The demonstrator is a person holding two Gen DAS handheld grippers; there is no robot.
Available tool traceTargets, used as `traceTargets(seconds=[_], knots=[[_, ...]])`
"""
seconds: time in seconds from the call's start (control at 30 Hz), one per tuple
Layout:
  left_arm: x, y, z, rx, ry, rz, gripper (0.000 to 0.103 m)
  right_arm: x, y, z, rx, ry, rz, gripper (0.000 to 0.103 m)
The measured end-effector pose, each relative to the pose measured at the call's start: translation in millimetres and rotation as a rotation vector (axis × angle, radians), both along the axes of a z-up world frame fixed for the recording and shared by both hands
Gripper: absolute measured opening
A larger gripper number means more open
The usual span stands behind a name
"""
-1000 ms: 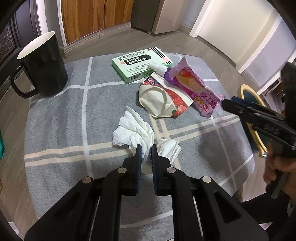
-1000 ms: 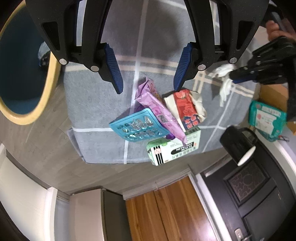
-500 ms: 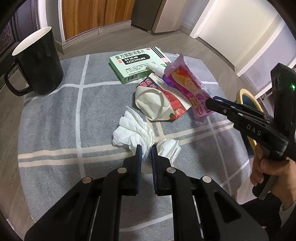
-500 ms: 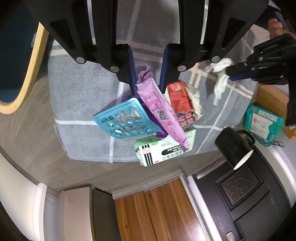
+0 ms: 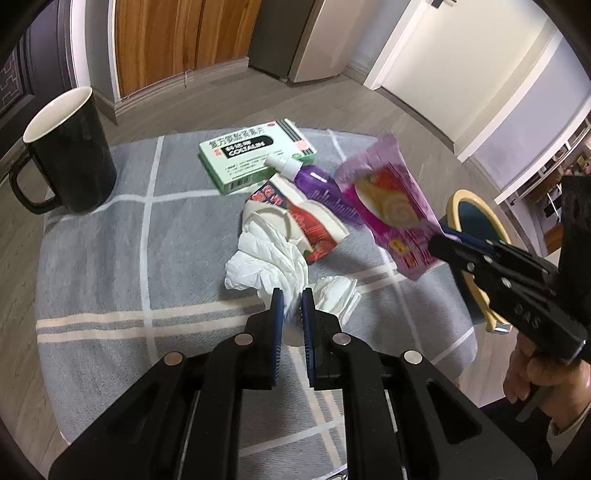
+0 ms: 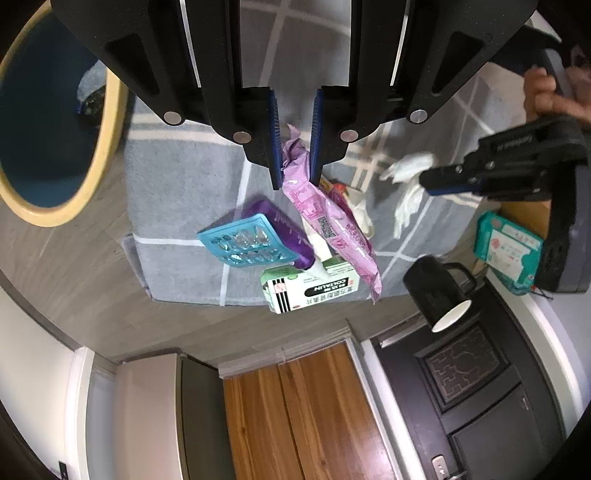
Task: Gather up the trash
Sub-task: 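Grasp the pink snack wrapper with the right gripper and lift it, then carry tissues and wrapper over the bin and open both grippers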
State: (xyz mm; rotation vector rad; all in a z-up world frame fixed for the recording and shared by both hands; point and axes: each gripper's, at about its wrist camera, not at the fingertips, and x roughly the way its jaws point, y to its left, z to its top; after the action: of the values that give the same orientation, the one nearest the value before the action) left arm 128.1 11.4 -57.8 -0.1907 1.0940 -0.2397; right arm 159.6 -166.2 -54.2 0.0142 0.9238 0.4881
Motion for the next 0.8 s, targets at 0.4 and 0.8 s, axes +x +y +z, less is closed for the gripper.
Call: traceTargets(seconds=[0.4,0.8], knots=[[-7,-12,26,-0.022,-0.060,-0.023,0.010,-34,-20,32,0.018,-0.043,-0.004,0.015],[-5,-30,44,-0.058,-0.091,-0.046,0.010,-46,-57,45,0.080,-0.066,-0.079,0.015]])
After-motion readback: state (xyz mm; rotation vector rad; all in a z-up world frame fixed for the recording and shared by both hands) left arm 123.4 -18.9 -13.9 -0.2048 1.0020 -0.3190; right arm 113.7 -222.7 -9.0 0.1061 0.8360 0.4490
